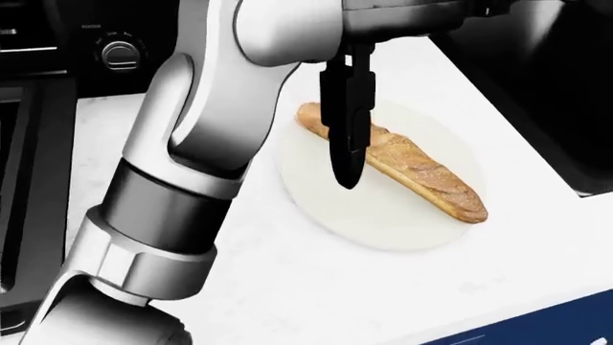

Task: Place the baguette on the tray of the toaster oven.

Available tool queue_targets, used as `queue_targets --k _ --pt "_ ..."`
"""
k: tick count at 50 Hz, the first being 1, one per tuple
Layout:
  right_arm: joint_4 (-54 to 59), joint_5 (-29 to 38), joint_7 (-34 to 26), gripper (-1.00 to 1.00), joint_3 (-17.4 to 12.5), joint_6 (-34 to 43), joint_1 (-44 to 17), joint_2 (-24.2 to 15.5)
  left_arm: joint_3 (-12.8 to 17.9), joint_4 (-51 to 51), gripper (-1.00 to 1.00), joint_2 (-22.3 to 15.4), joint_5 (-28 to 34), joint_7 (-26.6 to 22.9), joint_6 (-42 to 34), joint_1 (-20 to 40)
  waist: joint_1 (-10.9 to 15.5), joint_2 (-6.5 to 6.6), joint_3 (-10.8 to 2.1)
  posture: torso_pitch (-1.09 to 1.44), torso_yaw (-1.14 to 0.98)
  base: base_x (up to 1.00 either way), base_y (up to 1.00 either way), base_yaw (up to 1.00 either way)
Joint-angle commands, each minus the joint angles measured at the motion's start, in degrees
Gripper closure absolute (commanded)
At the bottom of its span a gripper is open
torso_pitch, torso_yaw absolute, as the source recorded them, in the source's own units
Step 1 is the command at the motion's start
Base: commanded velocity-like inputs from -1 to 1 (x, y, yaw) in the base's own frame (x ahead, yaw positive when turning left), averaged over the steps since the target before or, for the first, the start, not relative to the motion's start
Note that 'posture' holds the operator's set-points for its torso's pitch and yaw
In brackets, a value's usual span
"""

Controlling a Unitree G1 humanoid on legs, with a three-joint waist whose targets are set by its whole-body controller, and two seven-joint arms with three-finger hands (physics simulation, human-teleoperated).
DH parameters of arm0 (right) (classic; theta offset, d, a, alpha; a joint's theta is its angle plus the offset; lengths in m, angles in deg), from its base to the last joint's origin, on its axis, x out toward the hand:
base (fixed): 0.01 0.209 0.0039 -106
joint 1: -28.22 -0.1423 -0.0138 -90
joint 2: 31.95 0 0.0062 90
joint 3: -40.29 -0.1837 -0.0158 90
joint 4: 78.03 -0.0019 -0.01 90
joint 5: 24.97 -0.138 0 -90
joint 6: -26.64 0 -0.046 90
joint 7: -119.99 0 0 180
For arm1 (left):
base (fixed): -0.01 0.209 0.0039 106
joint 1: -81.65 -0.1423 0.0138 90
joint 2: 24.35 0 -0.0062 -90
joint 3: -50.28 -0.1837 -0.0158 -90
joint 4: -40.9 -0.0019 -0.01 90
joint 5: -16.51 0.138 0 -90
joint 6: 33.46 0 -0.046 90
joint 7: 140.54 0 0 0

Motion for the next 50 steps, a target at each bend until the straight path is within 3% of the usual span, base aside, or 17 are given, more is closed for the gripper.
queue_targets --k 1,13,17,22,31,41,50 --pt "-0.6 -0.6 0.2 -1.0 -1.7 -1.7 -0.2 -1.2 0.6 0.8 -1.0 -0.2 -0.1 0.7 1.1 2.1 -0.3 -0.26 -1.27 0.0 -0.47 0.0 0.0 0.0" --pt "-0.6 1.2 -0.9 -1.0 -0.8 -1.8 -0.5 -0.2 1.2 -3.6 -1.0 -1.7 1.0 1.1 2.3 2.1 -3.8 -0.24 -1.77 0.0 -0.53 0.0 0.0 0.0" --pt "-0.5 4.2 -1.3 -1.0 2.0 -1.6 -1.8 0.9 1.1 -4.3 -1.0 -3.2 2.7 0.3 2.4 1.5 -4.7 -0.16 -1.88 0.0 -0.53 0.0 0.0 0.0" --pt "-0.6 6.8 -2.8 -1.0 2.9 -1.1 -2.7 2.3 1.3 -5.4 -1.0 -4.5 5.0 -0.1 3.7 1.6 -5.7 0.13 -2.3 0.0 -0.53 0.0 0.0 0.0" --pt "-0.6 9.7 -4.8 -1.0 3.9 -1.4 -2.9 4.2 1.9 -4.5 -1.0 -5.4 6.6 -4.5 3.1 0.9 -6.5 0.52 -2.71 0.0 -0.53 0.0 0.0 0.0" --pt "-0.6 7.0 -5.1 -1.0 1.1 -2.5 -0.8 3.7 2.0 -5.8 -1.0 -5.5 6.8 -5.4 1.8 0.9 -7.1 0.7 -3.04 0.0 -0.53 0.0 0.0 0.0" --pt "-0.6 7.2 -4.8 -1.0 1.7 -2.9 -0.3 3.9 2.0 -9.1 -1.0 -5.9 6.9 -5.1 2.3 1.4 -7.4 0.78 -3.24 0.0 -0.53 0.0 0.0 0.0"
